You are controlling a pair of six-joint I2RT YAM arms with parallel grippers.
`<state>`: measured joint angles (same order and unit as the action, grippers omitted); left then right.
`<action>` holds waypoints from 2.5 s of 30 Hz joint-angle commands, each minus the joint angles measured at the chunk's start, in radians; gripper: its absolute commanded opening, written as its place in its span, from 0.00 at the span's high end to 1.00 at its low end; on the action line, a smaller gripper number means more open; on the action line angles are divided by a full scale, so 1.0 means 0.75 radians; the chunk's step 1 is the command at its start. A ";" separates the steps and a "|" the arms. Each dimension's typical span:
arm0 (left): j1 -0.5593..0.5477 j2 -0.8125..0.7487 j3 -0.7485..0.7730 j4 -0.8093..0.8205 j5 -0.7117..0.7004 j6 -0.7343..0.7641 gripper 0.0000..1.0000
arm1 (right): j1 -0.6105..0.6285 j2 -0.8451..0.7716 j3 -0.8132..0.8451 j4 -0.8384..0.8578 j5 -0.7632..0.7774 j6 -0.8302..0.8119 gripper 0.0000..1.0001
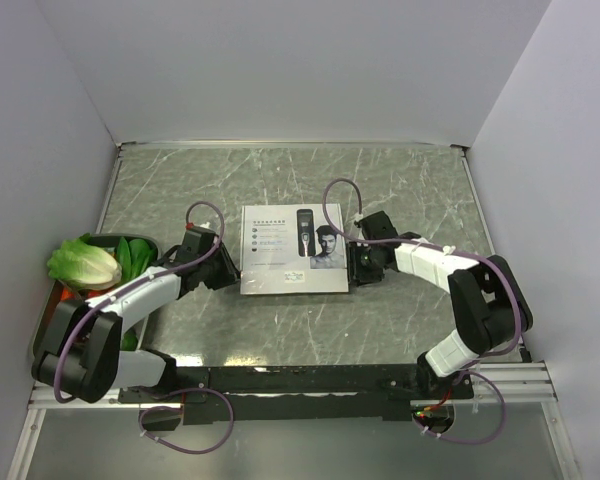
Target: Sort the hair-cutting tools
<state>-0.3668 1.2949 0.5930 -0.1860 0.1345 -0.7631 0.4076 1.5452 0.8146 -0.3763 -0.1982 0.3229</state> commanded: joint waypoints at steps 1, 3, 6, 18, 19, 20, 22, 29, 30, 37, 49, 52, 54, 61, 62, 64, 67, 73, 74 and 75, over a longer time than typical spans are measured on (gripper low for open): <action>-0.020 -0.039 0.005 0.050 0.083 -0.024 0.69 | 0.052 -0.052 -0.004 0.062 -0.122 0.030 0.53; -0.020 -0.041 0.005 0.048 0.080 -0.021 0.69 | 0.056 -0.060 0.002 0.050 -0.094 0.030 0.53; -0.020 -0.047 0.003 0.027 0.050 -0.013 0.69 | 0.062 -0.086 0.004 0.019 -0.006 0.028 0.52; -0.020 -0.015 0.003 -0.014 -0.057 -0.011 0.68 | 0.066 -0.054 -0.016 0.052 0.072 0.040 0.51; -0.020 -0.009 0.003 -0.012 -0.059 -0.007 0.68 | 0.066 -0.050 -0.021 0.056 0.072 0.038 0.51; -0.020 0.004 0.003 -0.010 -0.057 -0.007 0.68 | 0.066 -0.042 -0.021 0.060 0.074 0.034 0.51; -0.020 0.014 0.005 -0.008 -0.065 -0.003 0.68 | 0.068 -0.031 -0.021 0.056 0.099 0.034 0.51; -0.020 0.032 0.013 -0.004 -0.073 -0.007 0.68 | 0.068 -0.005 -0.023 0.062 0.152 0.040 0.50; -0.020 0.034 0.015 -0.004 -0.073 -0.009 0.68 | 0.070 -0.005 -0.023 0.060 0.160 0.042 0.50; -0.022 0.043 0.023 0.005 -0.083 -0.017 0.68 | 0.076 -0.050 -0.029 0.060 0.244 0.073 0.49; -0.028 0.014 0.048 -0.028 -0.132 -0.019 0.68 | 0.097 -0.117 -0.031 0.015 0.364 0.083 0.48; -0.037 -0.051 0.060 -0.069 -0.175 -0.024 0.67 | 0.109 -0.184 -0.027 -0.026 0.464 0.093 0.47; -0.041 -0.084 0.079 -0.093 -0.177 -0.024 0.66 | 0.119 -0.223 -0.023 -0.040 0.534 0.099 0.46; -0.082 -0.198 0.126 -0.175 -0.269 -0.034 0.66 | 0.209 -0.367 -0.004 -0.110 0.541 0.103 0.46; -0.088 -0.209 0.130 -0.184 -0.275 -0.040 0.66 | 0.254 -0.375 -0.002 -0.124 0.528 0.107 0.46; -0.100 -0.241 0.134 -0.184 -0.280 -0.044 0.66 | 0.301 -0.403 -0.014 -0.118 0.489 0.128 0.48; -0.108 -0.272 0.140 -0.129 -0.218 -0.036 0.65 | 0.391 -0.430 -0.053 -0.075 0.410 0.181 0.55; -0.108 -0.170 0.266 -0.065 -0.192 -0.001 0.65 | 0.538 -0.373 -0.070 0.001 0.409 0.285 0.65; -0.108 -0.144 0.332 -0.061 -0.192 0.013 0.65 | 0.563 -0.361 -0.062 0.005 0.422 0.314 0.65; -0.108 -0.085 0.367 -0.045 -0.192 0.023 0.65 | 0.583 -0.340 -0.055 0.009 0.458 0.330 0.65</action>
<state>-0.4431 1.1507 0.7357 -0.2974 -0.0227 -0.7753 0.7898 1.2564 0.7662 -0.4179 0.1101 0.4889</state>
